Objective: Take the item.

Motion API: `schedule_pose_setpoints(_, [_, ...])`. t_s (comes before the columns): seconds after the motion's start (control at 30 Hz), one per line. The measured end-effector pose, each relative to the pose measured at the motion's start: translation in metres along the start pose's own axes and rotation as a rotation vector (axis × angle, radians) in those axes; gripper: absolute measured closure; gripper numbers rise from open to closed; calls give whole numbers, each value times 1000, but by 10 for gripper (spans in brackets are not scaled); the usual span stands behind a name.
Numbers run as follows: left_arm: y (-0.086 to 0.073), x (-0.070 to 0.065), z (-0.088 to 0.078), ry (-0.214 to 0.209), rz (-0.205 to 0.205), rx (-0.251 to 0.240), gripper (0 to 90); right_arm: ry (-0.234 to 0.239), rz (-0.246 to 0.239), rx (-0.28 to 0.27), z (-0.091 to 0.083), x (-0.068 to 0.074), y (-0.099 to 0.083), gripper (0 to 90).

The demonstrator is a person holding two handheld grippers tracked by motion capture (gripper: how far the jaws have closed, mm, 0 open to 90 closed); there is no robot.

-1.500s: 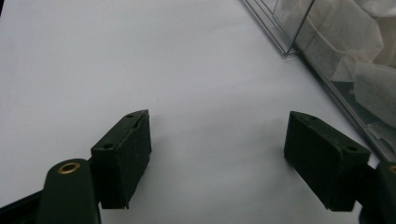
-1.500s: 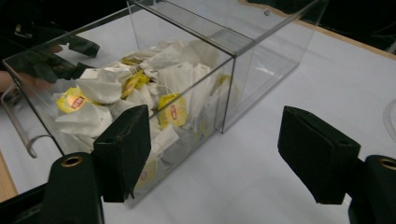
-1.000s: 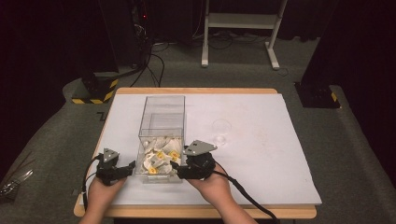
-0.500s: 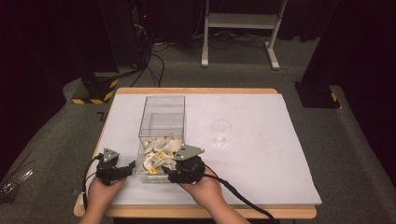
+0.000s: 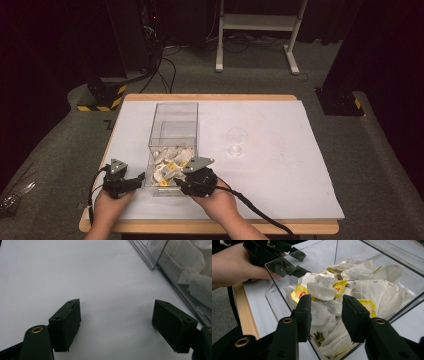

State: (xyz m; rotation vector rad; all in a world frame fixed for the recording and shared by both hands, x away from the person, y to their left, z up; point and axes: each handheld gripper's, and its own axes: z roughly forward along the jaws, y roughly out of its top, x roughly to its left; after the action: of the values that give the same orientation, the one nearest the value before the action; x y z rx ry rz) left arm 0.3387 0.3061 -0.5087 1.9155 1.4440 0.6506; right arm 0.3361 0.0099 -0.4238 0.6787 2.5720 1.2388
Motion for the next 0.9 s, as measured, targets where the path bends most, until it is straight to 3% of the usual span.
schedule_pose_setpoints(0.23, [0, 0, 0, 1, -2, -1, 234, 13, 9, 43, 2, -3, 0, 712])
schedule_pose_setpoints(0.5, [0, 0, 0, -1, -1, 0, 235, 27, 6, 78, 6, -3, -2, 896])
schedule_pose_setpoints(0.9, [0, 0, 0, 0, -1, 0, 235, 1, 22, 4, -5, -6, -4, 900])
